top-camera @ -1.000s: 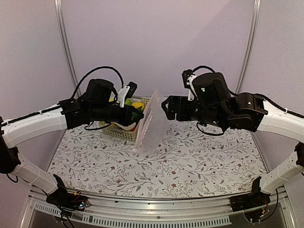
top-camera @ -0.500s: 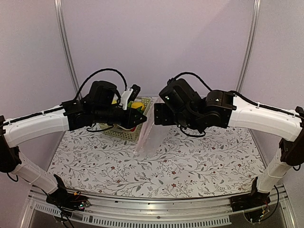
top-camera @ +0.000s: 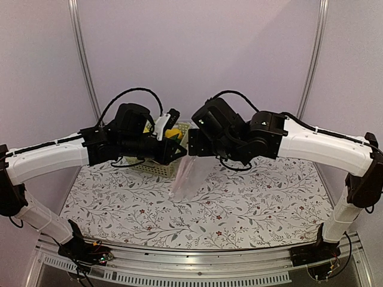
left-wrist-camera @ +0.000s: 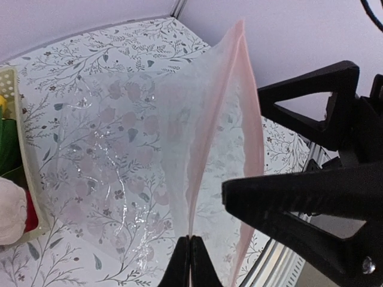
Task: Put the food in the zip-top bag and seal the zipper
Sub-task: Pass from the left arm to the right
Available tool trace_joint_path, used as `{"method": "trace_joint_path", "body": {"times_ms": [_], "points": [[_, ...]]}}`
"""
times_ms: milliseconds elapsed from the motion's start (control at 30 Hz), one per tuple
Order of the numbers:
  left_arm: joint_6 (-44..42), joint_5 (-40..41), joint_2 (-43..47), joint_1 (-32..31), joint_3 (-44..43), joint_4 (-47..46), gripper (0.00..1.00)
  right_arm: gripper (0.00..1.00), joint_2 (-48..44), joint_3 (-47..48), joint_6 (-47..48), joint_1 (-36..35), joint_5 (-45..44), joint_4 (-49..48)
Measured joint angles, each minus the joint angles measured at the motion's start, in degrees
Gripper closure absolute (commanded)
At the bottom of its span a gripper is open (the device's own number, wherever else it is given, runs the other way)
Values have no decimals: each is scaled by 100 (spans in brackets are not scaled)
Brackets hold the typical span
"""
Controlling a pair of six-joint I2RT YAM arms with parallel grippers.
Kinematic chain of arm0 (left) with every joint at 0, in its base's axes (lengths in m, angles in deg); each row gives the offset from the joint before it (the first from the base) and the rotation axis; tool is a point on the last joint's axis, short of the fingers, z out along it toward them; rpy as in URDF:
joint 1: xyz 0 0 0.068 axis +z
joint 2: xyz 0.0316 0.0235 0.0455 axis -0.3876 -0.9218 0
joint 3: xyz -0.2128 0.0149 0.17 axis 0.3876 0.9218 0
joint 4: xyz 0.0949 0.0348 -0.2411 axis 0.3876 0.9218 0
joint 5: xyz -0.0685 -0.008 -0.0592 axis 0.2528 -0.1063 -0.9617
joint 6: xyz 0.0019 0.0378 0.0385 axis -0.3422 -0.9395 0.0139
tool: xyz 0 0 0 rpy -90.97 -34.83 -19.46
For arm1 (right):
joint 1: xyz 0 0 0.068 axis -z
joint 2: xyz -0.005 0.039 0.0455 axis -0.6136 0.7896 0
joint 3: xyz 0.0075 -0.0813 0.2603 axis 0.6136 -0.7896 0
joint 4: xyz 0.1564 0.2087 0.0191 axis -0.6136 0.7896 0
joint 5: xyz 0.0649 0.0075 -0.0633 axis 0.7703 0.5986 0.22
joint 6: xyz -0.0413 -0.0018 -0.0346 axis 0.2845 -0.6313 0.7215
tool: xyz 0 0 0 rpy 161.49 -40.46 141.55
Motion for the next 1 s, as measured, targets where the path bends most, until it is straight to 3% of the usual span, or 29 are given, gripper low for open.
{"method": "trace_joint_path", "body": {"times_ms": [333,467,633,1000], "points": [[-2,437,2,-15,0,46,100,39,238,109,-175,0,-210,551],[-24,879,42,-20,0,177,100,52,181,-146,-267,-4,-260,645],[-76,1241,120,-20,13,249,100,61,35,-553,-420,-11,-302,822],[-107,1231,166,-20,153,140,100,100,-116,-887,-640,-37,-264,691]]}}
